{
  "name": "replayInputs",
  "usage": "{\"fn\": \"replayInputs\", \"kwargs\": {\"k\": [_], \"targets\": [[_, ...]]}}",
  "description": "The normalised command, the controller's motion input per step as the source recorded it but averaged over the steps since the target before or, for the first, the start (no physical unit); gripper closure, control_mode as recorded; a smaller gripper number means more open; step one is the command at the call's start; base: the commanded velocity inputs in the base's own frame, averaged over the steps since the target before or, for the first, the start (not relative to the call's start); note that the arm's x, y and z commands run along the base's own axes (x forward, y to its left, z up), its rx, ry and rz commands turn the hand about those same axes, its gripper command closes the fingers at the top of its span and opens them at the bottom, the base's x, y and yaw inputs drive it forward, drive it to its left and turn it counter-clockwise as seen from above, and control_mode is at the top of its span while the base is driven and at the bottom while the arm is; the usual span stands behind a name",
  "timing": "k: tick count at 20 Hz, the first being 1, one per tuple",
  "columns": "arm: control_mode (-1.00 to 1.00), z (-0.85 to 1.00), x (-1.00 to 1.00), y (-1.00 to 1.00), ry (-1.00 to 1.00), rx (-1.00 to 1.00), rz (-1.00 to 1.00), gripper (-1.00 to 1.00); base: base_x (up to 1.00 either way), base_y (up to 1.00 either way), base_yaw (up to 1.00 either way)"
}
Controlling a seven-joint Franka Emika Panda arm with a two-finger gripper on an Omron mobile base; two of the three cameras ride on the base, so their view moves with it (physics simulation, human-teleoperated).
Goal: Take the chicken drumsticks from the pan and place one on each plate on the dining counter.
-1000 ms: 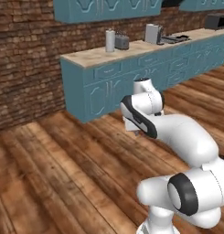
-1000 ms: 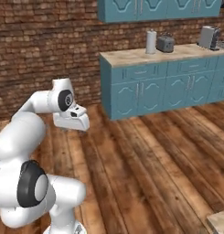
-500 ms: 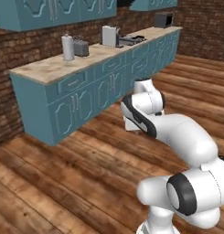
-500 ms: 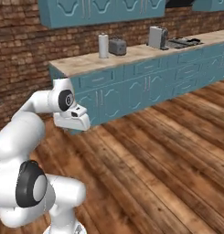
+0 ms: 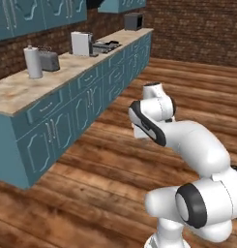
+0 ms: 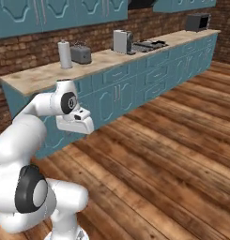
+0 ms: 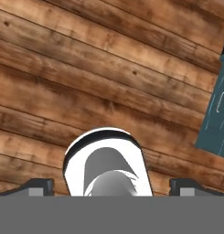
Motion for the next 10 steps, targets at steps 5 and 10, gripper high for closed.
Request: {"fn": "replayInputs", "kwargs": {"k": [5,10], "targets": [[1.00,0.00,0.00,0.00,0.00,0.00,0.00,-1.00,1.00,0.01,-0.32],[1.00,0.00,0.00,0.00,0.00,0.00,0.00,-1.00,1.00,0.00,-0.29]]}}
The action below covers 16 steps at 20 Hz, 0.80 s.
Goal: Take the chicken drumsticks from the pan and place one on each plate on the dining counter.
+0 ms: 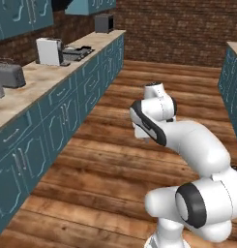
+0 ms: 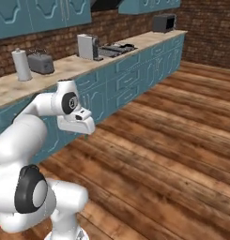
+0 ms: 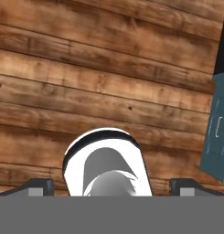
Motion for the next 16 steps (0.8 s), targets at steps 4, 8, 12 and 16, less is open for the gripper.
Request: {"fn": "replayInputs", "kwargs": {"k": [4,8,12,16], "targets": [[1.00,0.00,0.00,0.00,0.00,0.00,0.00,-1.00,1.00,0.00,-0.18],[1.00,0.00,0.00,0.00,0.00,0.00,0.00,-1.00,1.00,0.03,-0.03],[1.00,0.00,0.00,0.00,0.00,0.00,0.00,-1.00,1.00,0.00,0.00],[1.00,0.00,0.00,0.00,0.00,0.00,0.00,-1.00,1.00,0.00,0.00]]}}
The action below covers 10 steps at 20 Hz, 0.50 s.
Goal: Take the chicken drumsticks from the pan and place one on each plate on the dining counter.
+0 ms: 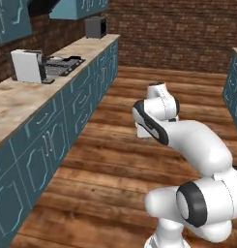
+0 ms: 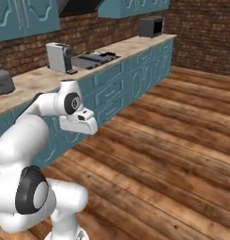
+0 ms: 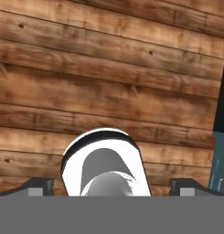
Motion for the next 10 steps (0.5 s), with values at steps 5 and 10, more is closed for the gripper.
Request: {"fn": "replayInputs", "kwargs": {"k": [5,10], "targets": [[1.00,0.00,0.00,0.00,0.00,0.00,0.00,-1.00,1.00,-0.07,0.06],[1.00,0.00,0.00,0.00,0.00,0.00,0.00,-1.00,1.00,-0.37,0.23]]}}
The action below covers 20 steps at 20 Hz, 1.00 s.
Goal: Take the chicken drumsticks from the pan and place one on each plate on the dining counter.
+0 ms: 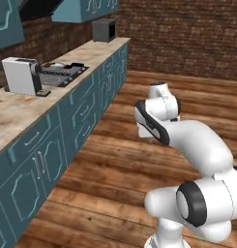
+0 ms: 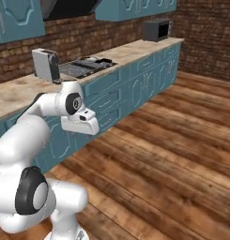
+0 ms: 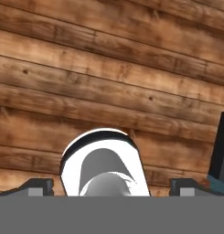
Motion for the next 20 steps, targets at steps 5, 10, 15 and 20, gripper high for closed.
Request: {"fn": "replayInputs", "kwargs": {"k": [5,10,15,20], "targets": [[1.00,0.00,0.00,0.00,0.00,0.00,0.00,-1.00,1.00,-0.50,0.39],[1.00,0.00,0.00,0.00,0.00,0.00,0.00,-1.00,1.00,-0.56,0.45],[1.00,0.00,0.00,0.00,0.00,0.00,0.00,-1.00,1.00,-0.56,0.49],[1.00,0.00,0.00,0.00,0.00,0.00,0.00,-1.00,1.00,-0.57,0.52]]}}
